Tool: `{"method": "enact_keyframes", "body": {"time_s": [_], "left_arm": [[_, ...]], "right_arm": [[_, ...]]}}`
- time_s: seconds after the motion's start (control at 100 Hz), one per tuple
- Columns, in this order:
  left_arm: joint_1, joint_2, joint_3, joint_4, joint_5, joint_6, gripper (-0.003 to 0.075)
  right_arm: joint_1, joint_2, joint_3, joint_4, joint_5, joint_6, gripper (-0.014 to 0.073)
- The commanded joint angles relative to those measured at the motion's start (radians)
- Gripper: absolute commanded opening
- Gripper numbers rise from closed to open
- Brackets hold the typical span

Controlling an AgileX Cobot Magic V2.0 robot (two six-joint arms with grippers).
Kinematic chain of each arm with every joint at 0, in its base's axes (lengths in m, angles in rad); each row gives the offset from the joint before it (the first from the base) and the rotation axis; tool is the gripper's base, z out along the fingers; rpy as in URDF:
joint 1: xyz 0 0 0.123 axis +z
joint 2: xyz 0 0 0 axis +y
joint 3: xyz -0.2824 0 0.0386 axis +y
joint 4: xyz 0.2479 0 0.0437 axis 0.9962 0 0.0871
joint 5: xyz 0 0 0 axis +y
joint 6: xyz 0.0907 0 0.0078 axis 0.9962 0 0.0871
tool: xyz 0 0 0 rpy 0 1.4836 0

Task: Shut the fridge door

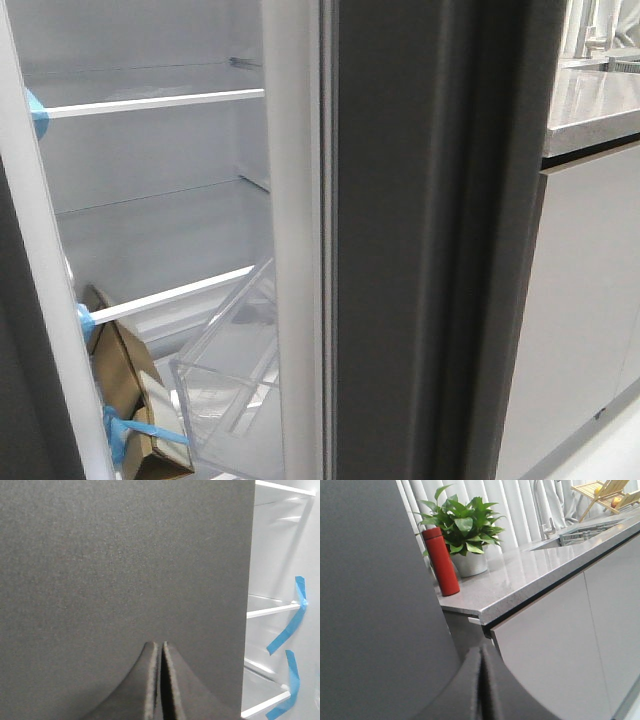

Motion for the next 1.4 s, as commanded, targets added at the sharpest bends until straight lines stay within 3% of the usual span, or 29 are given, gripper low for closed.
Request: {"method": "enact_keyframes", "body": {"time_s": [0.0,0.28,0.62,0.85,1.18,1.39], "left_arm": [[-0.001,-0.011,0.035,-0.004,-0.072,-0.004,-0.002],[-0.001,-0.011,0.035,-0.004,-0.072,-0.004,-0.002],[-0.001,-0.011,0.035,-0.004,-0.072,-0.004,-0.002],[-0.001,-0.011,0.035,-0.004,-0.072,-0.004,-0.002],[-0.001,-0.011,0.035,-0.004,-0.072,-0.004,-0.002],[-0.001,-0.011,0.035,-0.004,-0.072,-0.004,-0.002]], "right_arm": [[-0.002,0.01,0.018,0.024,-0.114,0.011,-0.0045],[-0.002,0.01,-0.014,0.031,-0.099,0.013,-0.0045],[-0.002,0.038,-0.385,0.025,0.412,-0.012,-0.0045],[-0.002,0.056,-0.656,0.025,0.653,-0.073,-0.0045],[0.079,0.202,-0.968,0.061,0.836,-0.112,-0.0045],[0.173,0.283,-1.074,0.253,0.933,-0.283,-0.0045]]}}
